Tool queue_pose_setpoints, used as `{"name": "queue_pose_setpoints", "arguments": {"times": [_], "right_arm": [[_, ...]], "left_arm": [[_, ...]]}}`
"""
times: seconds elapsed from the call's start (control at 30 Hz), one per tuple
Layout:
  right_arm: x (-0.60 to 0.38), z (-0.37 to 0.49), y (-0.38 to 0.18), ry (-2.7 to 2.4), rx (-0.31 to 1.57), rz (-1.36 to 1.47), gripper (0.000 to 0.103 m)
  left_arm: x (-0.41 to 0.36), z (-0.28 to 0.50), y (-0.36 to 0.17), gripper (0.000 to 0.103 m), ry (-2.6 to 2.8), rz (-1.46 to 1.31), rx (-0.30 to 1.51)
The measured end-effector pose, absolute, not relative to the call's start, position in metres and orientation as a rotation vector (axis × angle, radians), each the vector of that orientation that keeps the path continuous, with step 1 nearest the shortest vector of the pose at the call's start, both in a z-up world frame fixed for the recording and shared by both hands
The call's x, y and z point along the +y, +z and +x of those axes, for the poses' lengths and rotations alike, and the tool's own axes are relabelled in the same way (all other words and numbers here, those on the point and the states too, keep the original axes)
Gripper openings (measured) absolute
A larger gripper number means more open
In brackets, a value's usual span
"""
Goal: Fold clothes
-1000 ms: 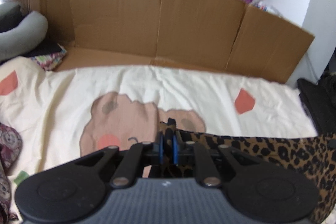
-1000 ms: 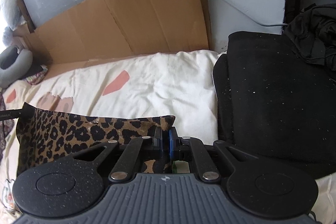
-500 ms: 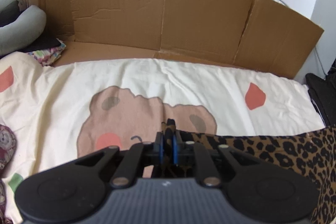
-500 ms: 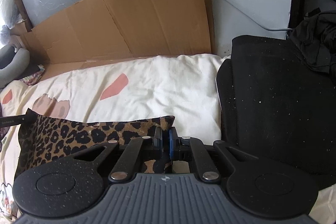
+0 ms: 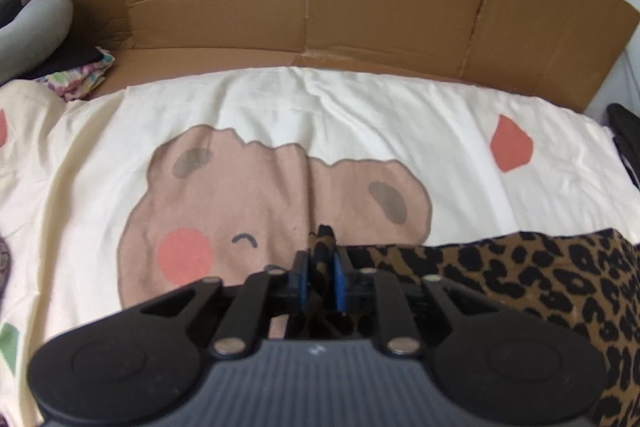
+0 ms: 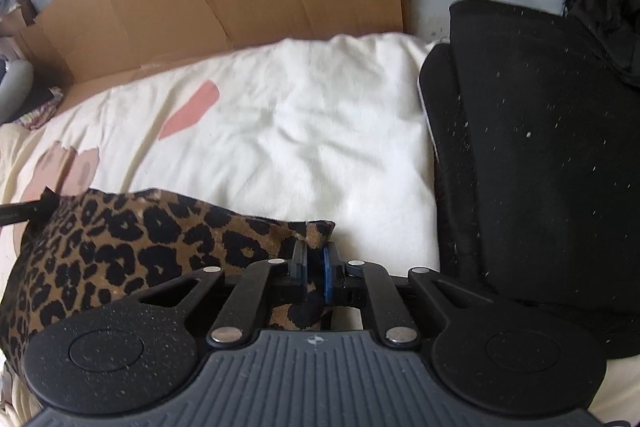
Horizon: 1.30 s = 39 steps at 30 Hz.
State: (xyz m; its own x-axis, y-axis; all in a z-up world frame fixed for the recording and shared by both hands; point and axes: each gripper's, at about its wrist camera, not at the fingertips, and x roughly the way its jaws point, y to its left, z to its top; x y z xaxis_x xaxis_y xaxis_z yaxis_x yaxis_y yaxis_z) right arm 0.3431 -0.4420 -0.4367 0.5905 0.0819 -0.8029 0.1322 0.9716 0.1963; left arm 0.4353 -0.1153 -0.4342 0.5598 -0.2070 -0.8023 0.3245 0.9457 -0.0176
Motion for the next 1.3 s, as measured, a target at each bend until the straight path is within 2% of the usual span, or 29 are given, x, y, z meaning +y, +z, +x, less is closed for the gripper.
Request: {"name": "queue_pose_setpoints", "arguments": {"times": [0.1,0.37,0.63,0.8,0.87,0.93,1.03,1.07,1.1,1.17,1.3], "right_arm": [[-0.446,0.338,-0.428,-0.045,0.927,0.272,0.012],[-0.429,0.319,-0.389,0.067,0.807,0.262,0.012],[-0.382,0.314,-0.374,0.235,0.782,0.2,0.012],[-0.359,0.318,-0.386,0.273,0.805,0.103,0.013],[-0.354,0.321,-0.392,0.28,0.815,0.09,0.013],[-0.35,0.324,-0.397,0.29,0.825,0.085,0.013],[-0.344,0.332,-0.399,0.316,0.842,0.074,0.014],[-0.342,0.335,-0.4,0.323,0.849,0.067,0.018],[-0.34,0.337,-0.4,0.324,0.85,0.042,0.029],[-0.34,0.341,-0.402,0.329,0.856,0.026,0.033],[-0.344,0.349,-0.405,0.335,0.873,0.046,0.033]], "left_arm": [[-0.114,0.43,-0.418,0.021,-0.281,0.144,0.903],[-0.136,0.382,-0.381,0.027,-0.4,0.165,0.879],[-0.173,0.333,-0.374,0.028,-0.523,0.165,0.913],[-0.187,0.326,-0.383,0.028,-0.54,0.18,0.968],[-0.191,0.327,-0.386,0.031,-0.55,0.186,0.987],[-0.194,0.331,-0.388,0.041,-0.572,0.184,1.004],[-0.199,0.339,-0.39,0.042,-0.573,0.2,1.031],[-0.201,0.342,-0.39,0.042,-0.569,0.207,1.041],[-0.202,0.344,-0.391,0.042,-0.565,0.213,1.051],[-0.208,0.347,-0.391,0.042,-0.566,0.243,1.069],[-0.22,0.348,-0.394,0.043,-0.587,0.353,1.091]]}}
